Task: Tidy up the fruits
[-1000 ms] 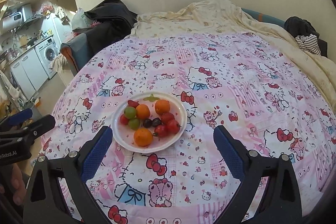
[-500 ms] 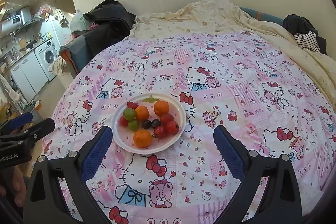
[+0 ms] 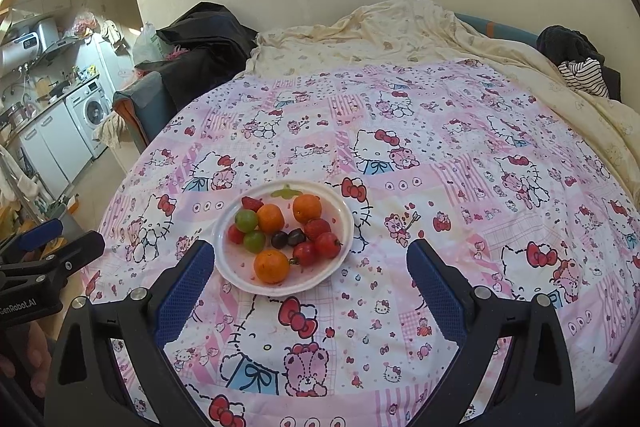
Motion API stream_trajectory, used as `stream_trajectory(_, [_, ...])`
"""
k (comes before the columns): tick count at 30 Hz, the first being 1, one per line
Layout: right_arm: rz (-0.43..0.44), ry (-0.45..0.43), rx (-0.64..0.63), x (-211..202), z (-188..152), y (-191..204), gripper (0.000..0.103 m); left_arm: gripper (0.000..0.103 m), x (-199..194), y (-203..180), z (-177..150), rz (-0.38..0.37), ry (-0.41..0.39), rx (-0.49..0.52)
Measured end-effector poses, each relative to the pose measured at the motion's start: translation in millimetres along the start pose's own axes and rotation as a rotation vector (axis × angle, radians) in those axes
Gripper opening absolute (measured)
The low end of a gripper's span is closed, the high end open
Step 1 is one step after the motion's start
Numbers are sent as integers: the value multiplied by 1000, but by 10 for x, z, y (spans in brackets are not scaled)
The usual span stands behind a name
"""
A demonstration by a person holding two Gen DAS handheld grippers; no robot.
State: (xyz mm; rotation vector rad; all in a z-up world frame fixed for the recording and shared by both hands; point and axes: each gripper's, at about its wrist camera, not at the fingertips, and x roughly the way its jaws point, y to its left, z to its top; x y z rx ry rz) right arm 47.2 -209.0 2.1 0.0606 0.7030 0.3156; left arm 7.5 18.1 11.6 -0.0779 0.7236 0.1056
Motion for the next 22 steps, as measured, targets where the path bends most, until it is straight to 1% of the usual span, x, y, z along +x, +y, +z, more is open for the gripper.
stream_trajectory(22, [0,1,1,5,3,-12,99,102,6,-16,2,-8,0,0])
